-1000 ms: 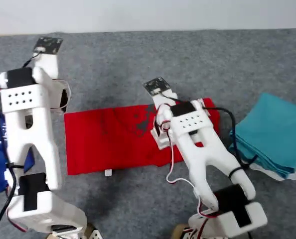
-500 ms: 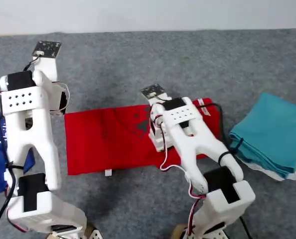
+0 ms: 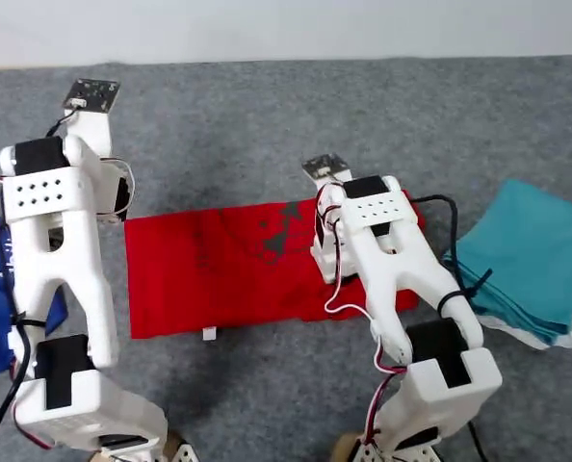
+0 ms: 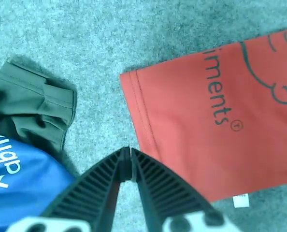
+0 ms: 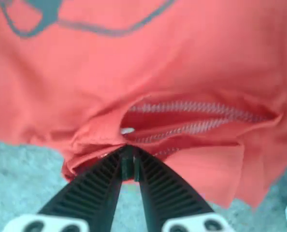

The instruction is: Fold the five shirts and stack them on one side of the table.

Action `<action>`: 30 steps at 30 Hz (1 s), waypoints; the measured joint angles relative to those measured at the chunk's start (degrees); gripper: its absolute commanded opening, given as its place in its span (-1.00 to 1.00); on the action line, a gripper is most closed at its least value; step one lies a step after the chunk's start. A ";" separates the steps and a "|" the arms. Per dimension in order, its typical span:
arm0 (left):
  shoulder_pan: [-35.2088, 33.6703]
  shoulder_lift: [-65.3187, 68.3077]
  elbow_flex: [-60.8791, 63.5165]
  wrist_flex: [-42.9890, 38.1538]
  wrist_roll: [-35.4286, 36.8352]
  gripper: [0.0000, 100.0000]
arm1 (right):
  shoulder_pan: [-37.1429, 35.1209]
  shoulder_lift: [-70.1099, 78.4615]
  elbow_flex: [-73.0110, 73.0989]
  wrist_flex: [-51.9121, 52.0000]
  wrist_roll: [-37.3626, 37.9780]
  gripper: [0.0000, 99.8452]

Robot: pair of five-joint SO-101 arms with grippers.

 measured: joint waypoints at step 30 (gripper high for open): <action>0.00 0.00 0.26 0.00 0.00 -0.99 | -0.44 16.53 -29.45 16.44 0.18 -0.98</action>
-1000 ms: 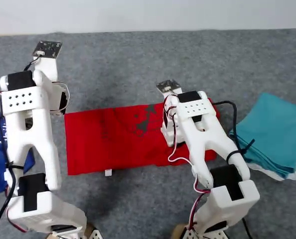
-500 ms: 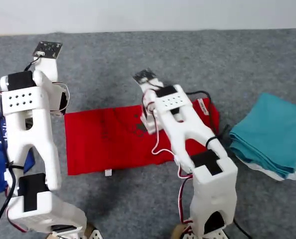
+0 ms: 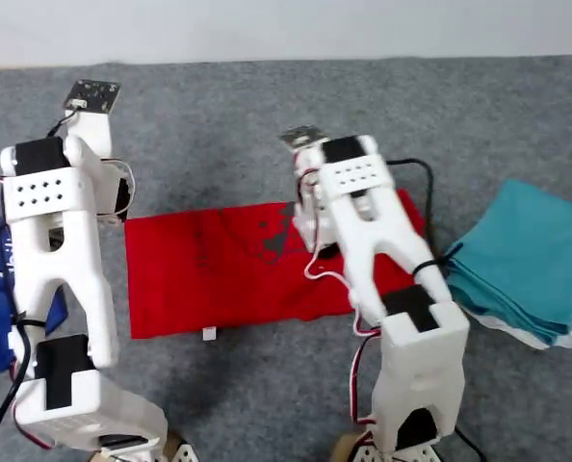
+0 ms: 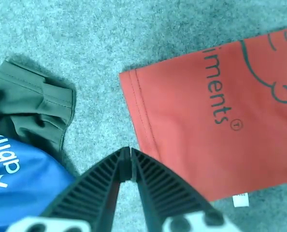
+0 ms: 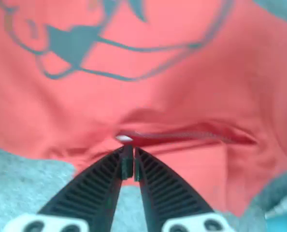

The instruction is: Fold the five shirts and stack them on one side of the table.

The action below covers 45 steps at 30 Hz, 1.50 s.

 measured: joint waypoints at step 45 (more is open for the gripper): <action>0.00 0.00 0.00 -0.09 -0.18 -0.99 | 19.60 4.75 1.05 1.14 4.66 -0.98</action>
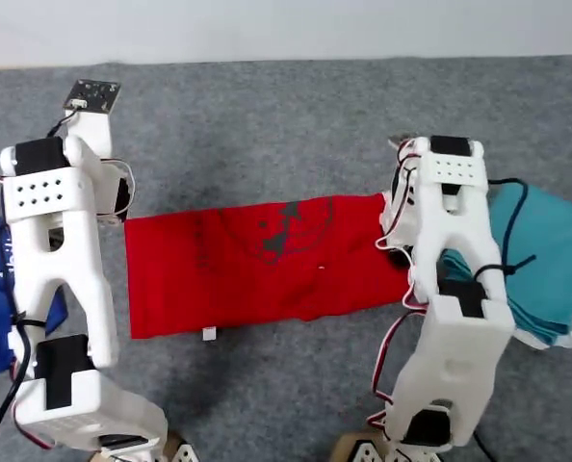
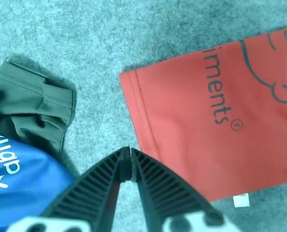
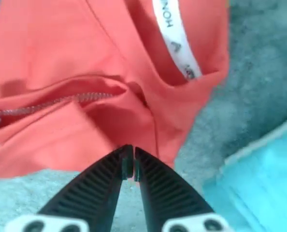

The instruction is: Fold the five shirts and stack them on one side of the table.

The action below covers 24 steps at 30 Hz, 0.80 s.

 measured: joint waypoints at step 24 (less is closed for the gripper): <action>0.00 0.00 0.00 0.00 0.00 -0.99 | -4.13 3.96 -0.97 -13.10 0.09 -0.98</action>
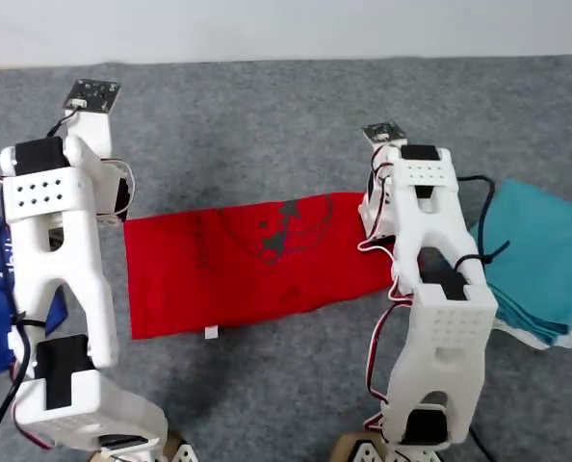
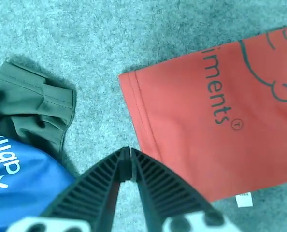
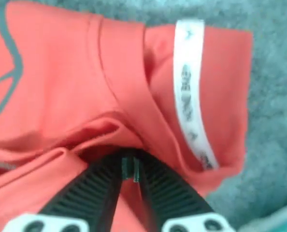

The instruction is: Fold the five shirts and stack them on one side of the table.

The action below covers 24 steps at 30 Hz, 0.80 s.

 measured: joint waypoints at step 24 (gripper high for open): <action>-6.33 -0.26 -0.53 0.00 0.00 -0.99 | -3.96 1.32 -0.09 5.27 0.00 -0.98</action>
